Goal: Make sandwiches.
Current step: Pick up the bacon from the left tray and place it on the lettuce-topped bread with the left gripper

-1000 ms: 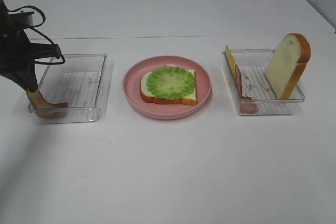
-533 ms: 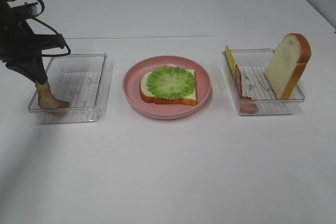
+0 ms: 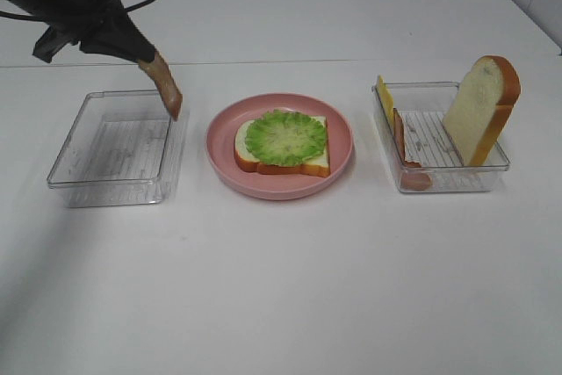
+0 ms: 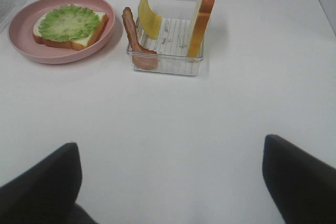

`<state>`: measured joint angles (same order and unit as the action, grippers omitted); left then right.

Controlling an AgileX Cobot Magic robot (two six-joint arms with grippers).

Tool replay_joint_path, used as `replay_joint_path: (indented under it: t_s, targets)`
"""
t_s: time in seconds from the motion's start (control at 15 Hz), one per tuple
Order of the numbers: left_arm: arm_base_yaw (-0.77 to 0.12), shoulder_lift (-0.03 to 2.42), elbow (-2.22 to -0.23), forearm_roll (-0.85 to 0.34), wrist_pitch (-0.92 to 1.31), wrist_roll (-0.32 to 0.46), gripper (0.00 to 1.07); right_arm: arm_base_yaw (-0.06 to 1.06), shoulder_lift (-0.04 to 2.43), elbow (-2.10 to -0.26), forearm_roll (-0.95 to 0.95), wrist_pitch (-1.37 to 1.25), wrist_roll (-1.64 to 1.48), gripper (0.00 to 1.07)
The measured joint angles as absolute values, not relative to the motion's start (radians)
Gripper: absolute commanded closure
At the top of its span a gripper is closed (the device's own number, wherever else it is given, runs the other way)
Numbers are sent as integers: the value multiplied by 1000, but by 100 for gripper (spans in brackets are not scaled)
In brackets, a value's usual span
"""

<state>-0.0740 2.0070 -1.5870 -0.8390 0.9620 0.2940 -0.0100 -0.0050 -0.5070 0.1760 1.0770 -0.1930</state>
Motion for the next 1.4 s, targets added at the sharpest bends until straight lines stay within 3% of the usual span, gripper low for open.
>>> replay_joint_path:
  t_s: [0.27,0.53,0.73,1.0,1.2,1.4]
  targets:
    - [-83,2007,-1587,-1181,919,489,107,-10,-5,-507,176,1077,-193,20]
    - [-165,2010,-1587,-1262,820,550,107,-10,-5,-507,176,1077,-193,20]
    - [-280,2087,-1587,-1325,803,556,107,-10,-5,-507,176,1077,-193,20]
    - [-359,2206,-1587,-1421,801,580,107,-10,-5,-507,176,1077,-193,20]
    - [-399,2272,-1587,-1516,801,632,107,-10,-5,-507,176,1077,-193,20]
    - [-386,2282,-1588,-1522,800,692,107,-10,-5,-507,176,1077,-193,20]
